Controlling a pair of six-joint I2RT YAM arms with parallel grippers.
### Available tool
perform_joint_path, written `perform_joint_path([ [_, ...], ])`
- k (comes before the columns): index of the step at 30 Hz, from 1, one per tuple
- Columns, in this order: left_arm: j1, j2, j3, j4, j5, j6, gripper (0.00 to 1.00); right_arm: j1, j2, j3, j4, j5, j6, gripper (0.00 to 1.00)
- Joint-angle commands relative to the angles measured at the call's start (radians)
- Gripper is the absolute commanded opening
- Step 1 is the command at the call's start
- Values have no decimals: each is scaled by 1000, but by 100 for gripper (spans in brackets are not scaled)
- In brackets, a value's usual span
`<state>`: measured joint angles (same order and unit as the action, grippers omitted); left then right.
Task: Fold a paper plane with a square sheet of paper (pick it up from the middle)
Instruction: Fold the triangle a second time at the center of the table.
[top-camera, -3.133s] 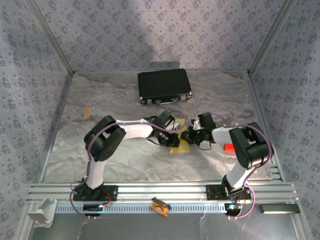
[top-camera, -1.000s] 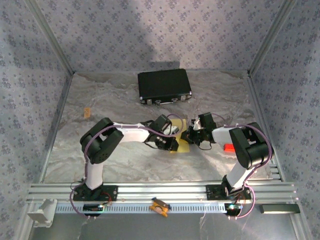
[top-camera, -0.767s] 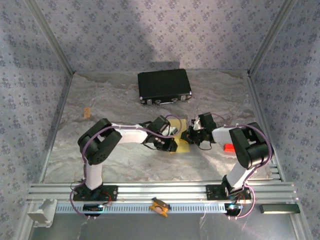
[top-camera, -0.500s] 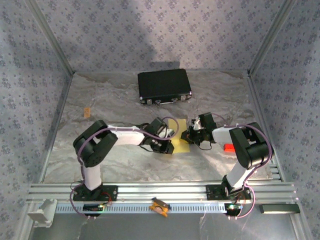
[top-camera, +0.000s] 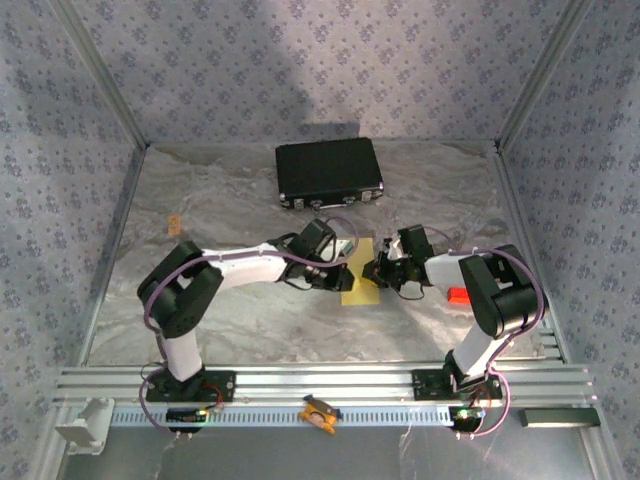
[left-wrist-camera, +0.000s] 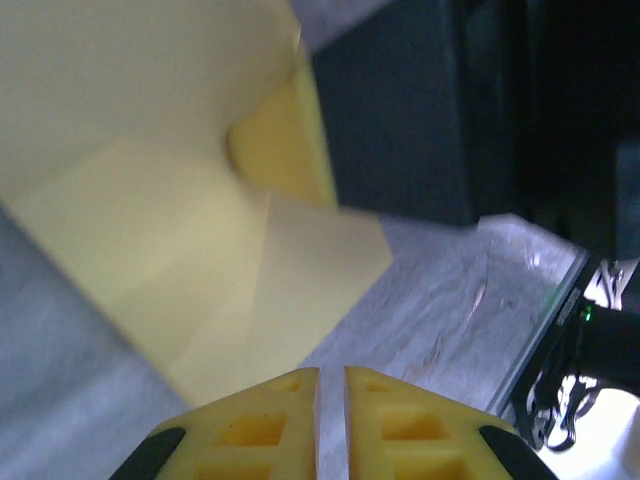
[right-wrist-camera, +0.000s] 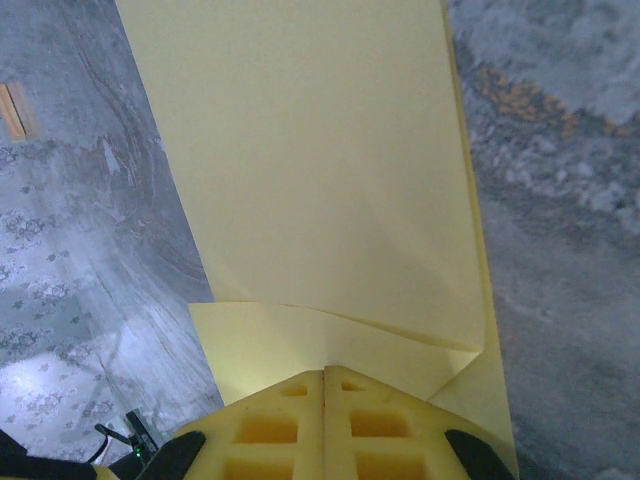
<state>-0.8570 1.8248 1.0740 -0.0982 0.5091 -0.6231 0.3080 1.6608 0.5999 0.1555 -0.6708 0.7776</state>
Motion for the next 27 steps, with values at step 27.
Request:
perform_joint_path([
  [27,-8,103,-84,-15,-73,-26,5,85,-9,-4,-55,64,-25,0],
])
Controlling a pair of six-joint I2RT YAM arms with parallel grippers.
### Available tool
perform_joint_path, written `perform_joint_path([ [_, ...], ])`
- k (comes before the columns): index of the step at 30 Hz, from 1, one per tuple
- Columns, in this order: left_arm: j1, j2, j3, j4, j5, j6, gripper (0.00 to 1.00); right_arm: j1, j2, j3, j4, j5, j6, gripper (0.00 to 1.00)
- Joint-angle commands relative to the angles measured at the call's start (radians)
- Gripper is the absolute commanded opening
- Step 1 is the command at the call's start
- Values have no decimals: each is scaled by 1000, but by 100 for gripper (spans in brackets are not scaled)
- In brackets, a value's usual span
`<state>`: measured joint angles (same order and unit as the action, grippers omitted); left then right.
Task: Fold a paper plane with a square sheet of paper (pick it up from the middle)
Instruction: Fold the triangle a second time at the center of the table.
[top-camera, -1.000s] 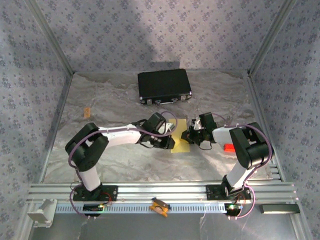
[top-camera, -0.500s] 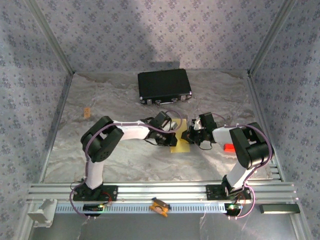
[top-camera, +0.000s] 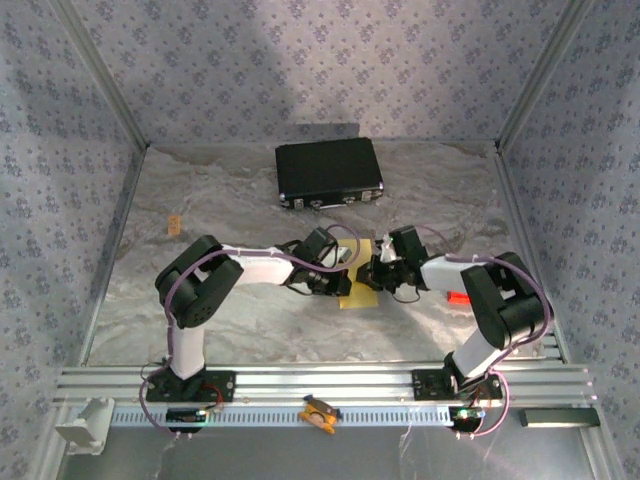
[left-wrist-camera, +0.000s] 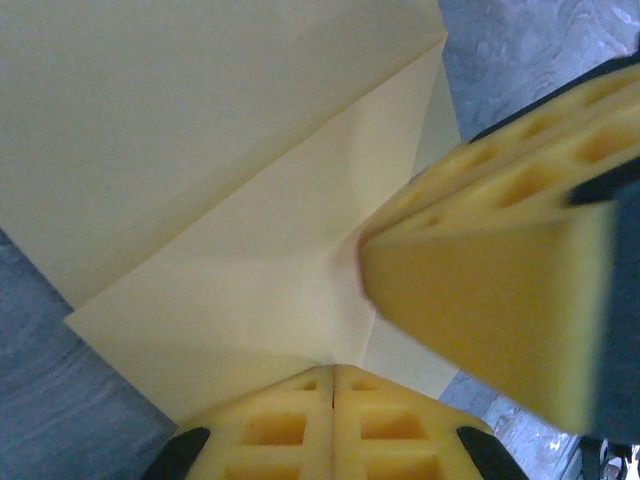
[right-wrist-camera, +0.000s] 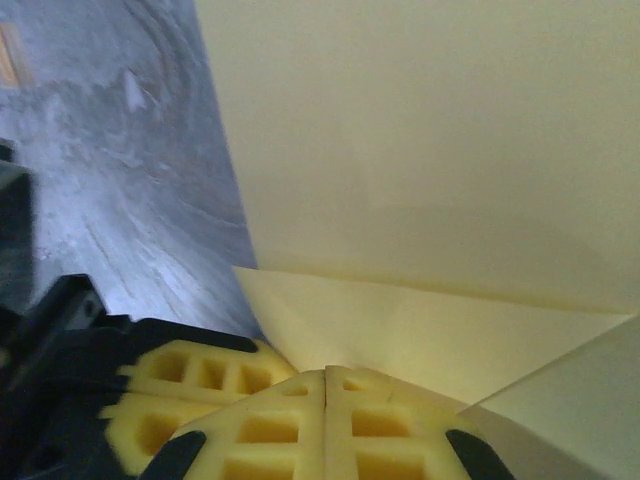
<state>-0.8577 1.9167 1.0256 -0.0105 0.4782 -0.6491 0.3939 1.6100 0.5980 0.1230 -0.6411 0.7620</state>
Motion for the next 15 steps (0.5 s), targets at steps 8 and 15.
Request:
perform_joint_path([
  [8,-8,22,-42,-108,-42,5,4,-80,70,25,-54,49,-32,0],
  [15,-8,21,-45,-105,-47,4,4,-140,69,63,-111,81,-59,0],
])
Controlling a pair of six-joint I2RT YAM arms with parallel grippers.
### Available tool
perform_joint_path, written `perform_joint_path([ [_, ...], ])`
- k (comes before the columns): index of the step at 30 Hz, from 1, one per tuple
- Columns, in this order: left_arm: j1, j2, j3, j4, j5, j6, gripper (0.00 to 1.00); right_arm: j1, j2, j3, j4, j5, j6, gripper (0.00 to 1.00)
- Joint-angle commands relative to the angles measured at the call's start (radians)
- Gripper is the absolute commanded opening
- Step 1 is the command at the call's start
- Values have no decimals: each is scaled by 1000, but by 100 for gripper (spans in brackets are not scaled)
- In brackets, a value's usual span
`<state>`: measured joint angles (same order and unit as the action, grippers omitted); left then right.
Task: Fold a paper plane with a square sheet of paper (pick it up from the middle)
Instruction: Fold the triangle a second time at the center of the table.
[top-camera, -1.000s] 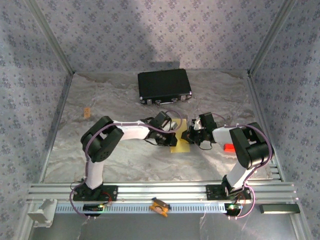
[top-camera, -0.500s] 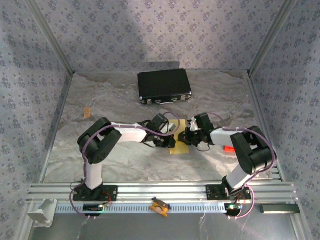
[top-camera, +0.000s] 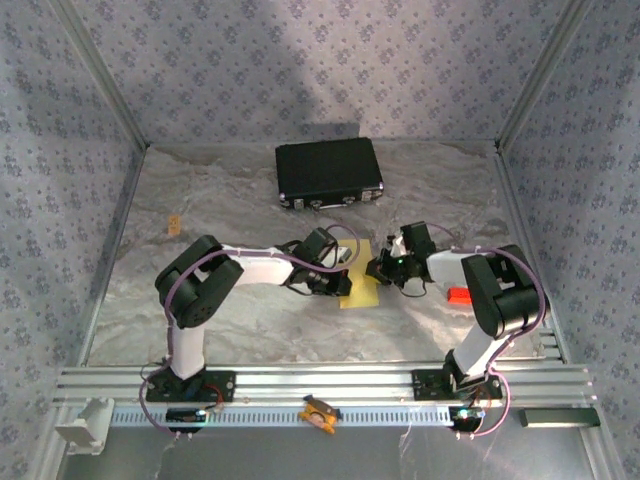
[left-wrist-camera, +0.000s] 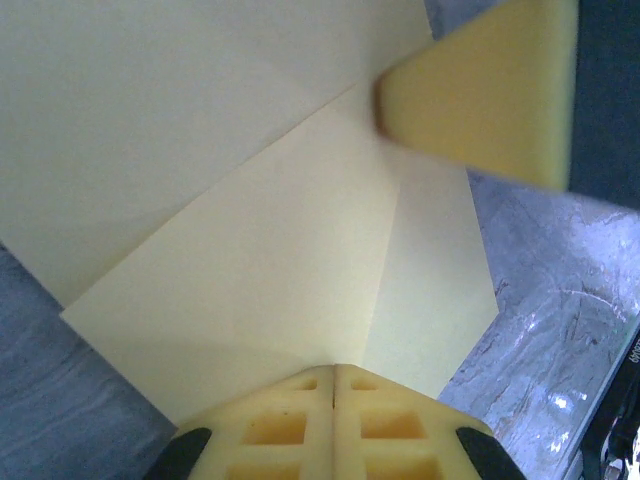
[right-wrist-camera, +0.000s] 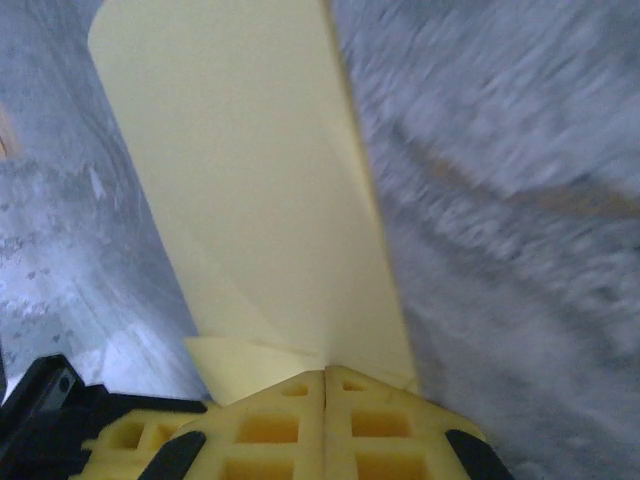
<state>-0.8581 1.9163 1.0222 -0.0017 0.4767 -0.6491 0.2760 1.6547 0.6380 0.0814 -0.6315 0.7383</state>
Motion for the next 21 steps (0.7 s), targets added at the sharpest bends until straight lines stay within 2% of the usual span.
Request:
perform_joint_path([
  [1,-9,21,-42,-113,-45,4,4,-34,29,20,-68,76,-36,0],
  [5,-7,21,-41,-114,-46,5,4,-79,37,9,-20,44,-23,1],
  [10,-8,24,-38,-113,-45,8,4,-84,-11,15,-31,30,-34,1],
  [21,-8,15,-48,-96,-29,29,4,-27,-119,-14,-48,-2,-25,2],
])
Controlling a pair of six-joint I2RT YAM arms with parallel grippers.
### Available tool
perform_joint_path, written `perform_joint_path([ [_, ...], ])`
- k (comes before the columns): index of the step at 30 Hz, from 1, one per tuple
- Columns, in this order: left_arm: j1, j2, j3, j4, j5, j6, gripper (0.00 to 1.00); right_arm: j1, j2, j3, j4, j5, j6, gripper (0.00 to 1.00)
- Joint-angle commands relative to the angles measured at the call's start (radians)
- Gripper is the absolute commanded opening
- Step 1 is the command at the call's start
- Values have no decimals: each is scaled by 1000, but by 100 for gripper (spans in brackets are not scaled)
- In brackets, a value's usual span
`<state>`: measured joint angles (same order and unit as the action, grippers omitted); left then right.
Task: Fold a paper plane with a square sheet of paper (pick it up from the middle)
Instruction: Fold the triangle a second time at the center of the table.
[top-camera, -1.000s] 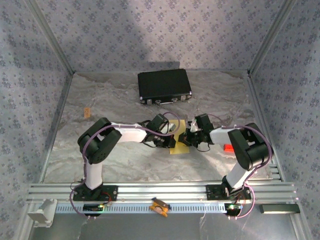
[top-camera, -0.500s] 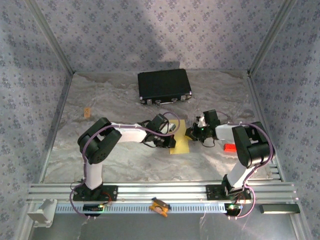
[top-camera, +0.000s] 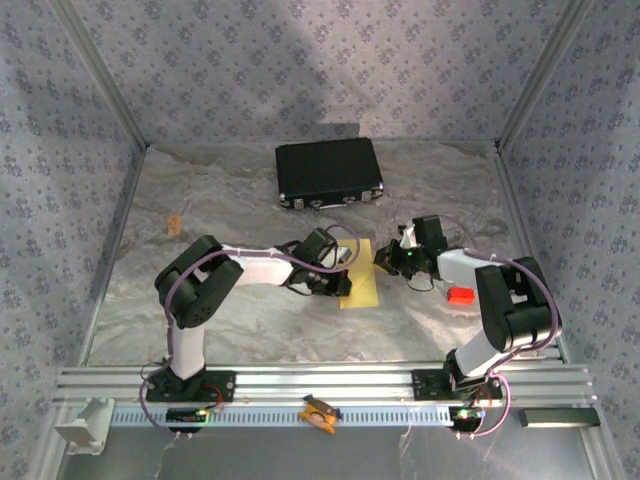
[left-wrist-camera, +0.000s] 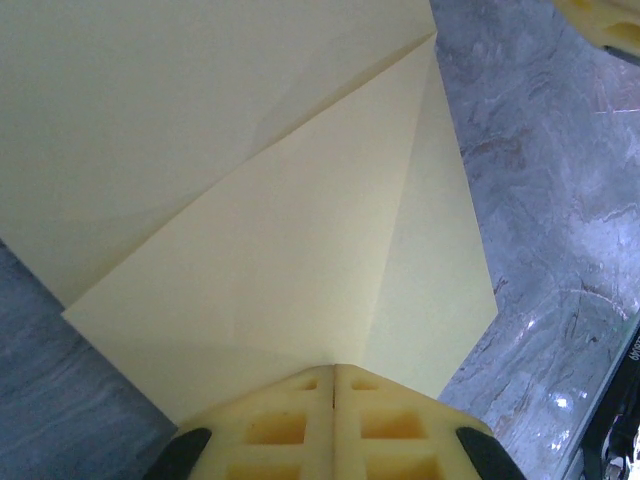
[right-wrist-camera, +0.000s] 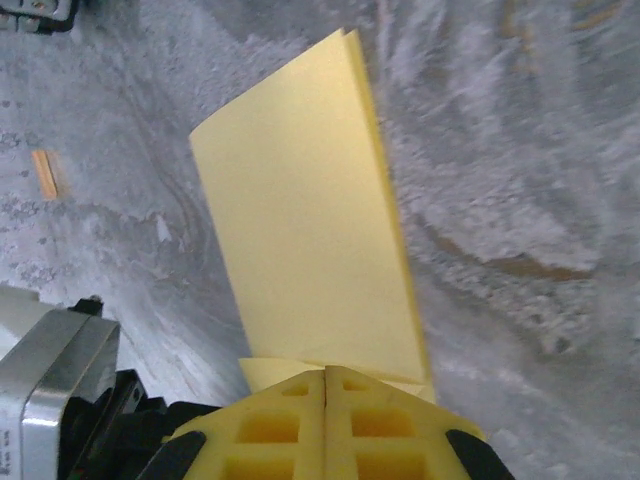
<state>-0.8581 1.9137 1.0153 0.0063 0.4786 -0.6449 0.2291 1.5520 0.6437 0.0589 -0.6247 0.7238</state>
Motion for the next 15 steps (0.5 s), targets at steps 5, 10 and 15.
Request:
perform_joint_path([
  [5,-6,17,-53,-67,-26,9,4,42,-28,-25,-25,-15,-10,2],
  [10,-4,19,-60,-68,-23,7,4,45,-28,-32,-16,-32,-12,2],
  [15,-2,19,-80,-42,-26,-10,4,46,11,-18,-15,-63,-4,2],
])
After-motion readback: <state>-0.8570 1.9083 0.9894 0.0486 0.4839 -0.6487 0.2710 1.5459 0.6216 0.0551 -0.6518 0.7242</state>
